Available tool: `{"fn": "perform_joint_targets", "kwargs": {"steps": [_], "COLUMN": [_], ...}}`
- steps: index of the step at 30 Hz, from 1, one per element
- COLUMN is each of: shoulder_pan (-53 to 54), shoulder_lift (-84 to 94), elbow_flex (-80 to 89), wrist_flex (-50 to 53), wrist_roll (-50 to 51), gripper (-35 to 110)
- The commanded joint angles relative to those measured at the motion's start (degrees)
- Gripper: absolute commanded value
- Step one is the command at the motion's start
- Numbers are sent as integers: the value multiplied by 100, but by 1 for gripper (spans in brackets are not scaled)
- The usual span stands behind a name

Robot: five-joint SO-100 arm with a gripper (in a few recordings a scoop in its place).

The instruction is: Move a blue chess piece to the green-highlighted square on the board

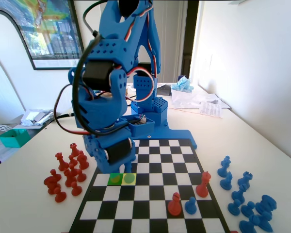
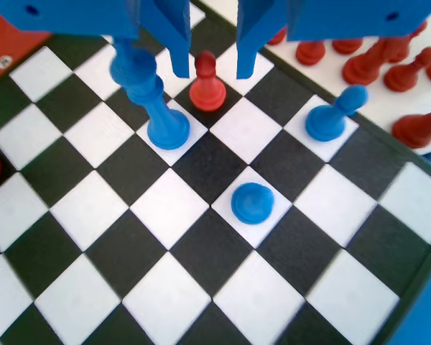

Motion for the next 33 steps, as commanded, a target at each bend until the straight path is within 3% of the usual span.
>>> {"fn": "perform_joint_targets", "kwargs": {"steps": [1, 12, 17, 33], "shoulder_pan": [70, 53, 44, 387], "shoulder_lift": [123, -44, -53, 545], "elbow_flex": [-44, -176, -193, -211], "wrist_flex": [44, 18, -18, 97], "wrist_roll": [-35, -9, -9, -44], "gripper": [11, 10, 1, 1]}}
